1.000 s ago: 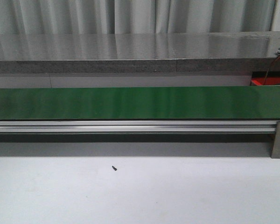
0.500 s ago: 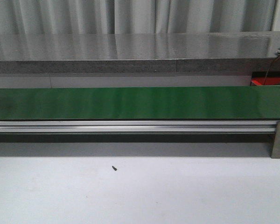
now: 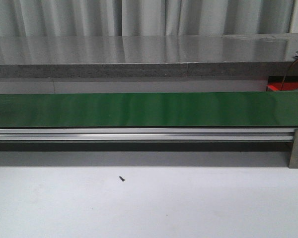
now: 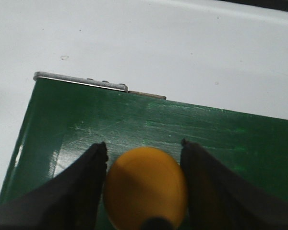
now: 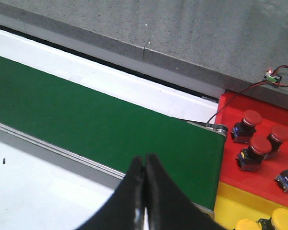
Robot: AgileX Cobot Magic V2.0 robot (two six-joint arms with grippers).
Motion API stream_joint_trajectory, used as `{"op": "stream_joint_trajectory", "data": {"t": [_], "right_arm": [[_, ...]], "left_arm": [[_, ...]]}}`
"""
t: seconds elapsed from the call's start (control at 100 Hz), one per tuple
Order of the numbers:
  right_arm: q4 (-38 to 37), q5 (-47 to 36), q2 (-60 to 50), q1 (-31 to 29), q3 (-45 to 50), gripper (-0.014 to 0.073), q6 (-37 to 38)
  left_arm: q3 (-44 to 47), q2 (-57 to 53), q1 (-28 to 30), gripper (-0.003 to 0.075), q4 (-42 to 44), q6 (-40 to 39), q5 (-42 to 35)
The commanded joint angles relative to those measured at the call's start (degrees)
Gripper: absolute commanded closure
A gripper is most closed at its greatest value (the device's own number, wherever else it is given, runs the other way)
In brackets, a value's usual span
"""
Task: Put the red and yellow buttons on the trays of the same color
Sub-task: 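Carry the yellow button onto the belt start and open the left gripper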
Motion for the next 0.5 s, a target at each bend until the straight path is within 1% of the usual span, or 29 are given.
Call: {"op": "stream_joint_trajectory", "data": {"t": [0.0,0.04,0.12,0.35,0.49], "right_arm": [[1.12,-3.37,0.06,-0.13,-1.19,0.0690,-0.50],[1.12,-3.37,0.06,-0.13,-1.19,0.0690,-0.50],[1.12,-3.37,0.06,-0.13,-1.19,0.0690,-0.50],[1.12,-3.37,0.06,-0.13,-1.19,0.0690,-0.50],[1.12,-3.37,0.06,-0.13,-1.19,0.0690,-0.50]], "left_arm": [[-1.51,-2.81,-0.32,0.0225,-0.44,0.06,-2.61],[-1.63,-3.07,-0.32,0.0178,-0.44,0.06,-2.50],[-1.76,-4.41,-0.32,0.0131,-1.07,0.06,-2.60],[-2.36,-9.26,-0.32,0.0131,-0.94,0.06,-5.53],[-4.56,-9.57,1.58,0.0131,0.70,0.06,-7.64]]}}
